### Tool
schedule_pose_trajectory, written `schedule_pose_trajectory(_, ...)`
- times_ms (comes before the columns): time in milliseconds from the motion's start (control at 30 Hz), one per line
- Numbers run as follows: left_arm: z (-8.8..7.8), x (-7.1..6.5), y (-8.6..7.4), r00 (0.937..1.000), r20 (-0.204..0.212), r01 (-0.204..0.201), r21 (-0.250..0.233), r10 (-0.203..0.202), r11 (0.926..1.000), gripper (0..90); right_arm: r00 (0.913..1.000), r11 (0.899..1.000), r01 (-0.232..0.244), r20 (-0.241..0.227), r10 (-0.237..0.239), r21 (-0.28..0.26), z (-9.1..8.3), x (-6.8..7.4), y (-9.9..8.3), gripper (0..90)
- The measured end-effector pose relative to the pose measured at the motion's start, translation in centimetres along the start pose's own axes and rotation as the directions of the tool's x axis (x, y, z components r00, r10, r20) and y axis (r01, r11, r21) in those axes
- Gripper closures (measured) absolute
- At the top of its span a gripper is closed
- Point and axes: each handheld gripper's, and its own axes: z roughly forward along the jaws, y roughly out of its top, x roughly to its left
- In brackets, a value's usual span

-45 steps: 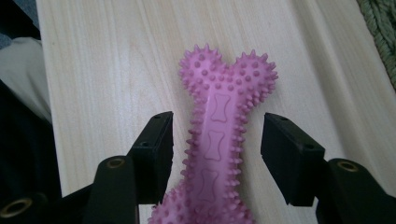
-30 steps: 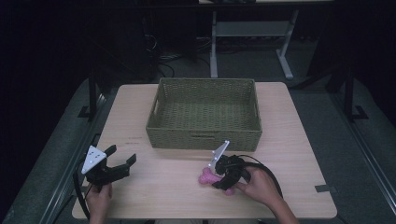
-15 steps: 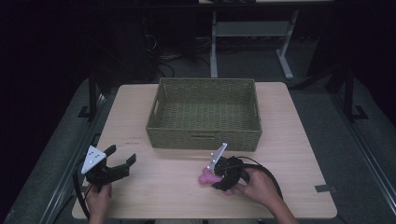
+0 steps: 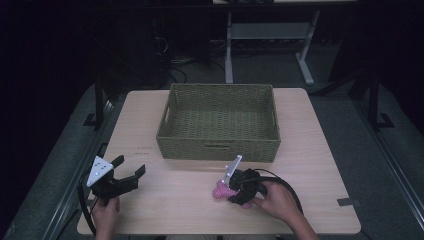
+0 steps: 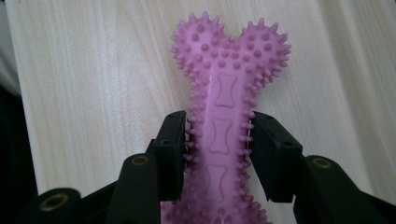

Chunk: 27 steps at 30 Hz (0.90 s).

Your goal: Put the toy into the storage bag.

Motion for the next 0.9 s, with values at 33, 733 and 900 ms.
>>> schedule_pose_trajectory(33,0.0,0.0,0.0,1.0,0.0,0.0,0.0,0.0,1.0,13.3,1.0,1.0,-0.001,-0.006,0.001,0.002,-0.1,-0.1,-0.1,57.8)
schedule_pose_trajectory(733,0.0,0.0,0.0,1.0,0.0,-0.003,-0.001,0.003,1.0,13.3,0.9979,0.999,-0.004,-0.064,0.001,-0.054,-2.1,-1.0,-0.7,58.3)
schedule_pose_trajectory(900,0.0,-0.1,0.0,1.0,0.0,-0.004,-0.001,0.004,1.0,13.3,0.997,0.997,-0.01,-0.078,0.003,-0.082,-3.0,-1.5,-0.9,58.3)
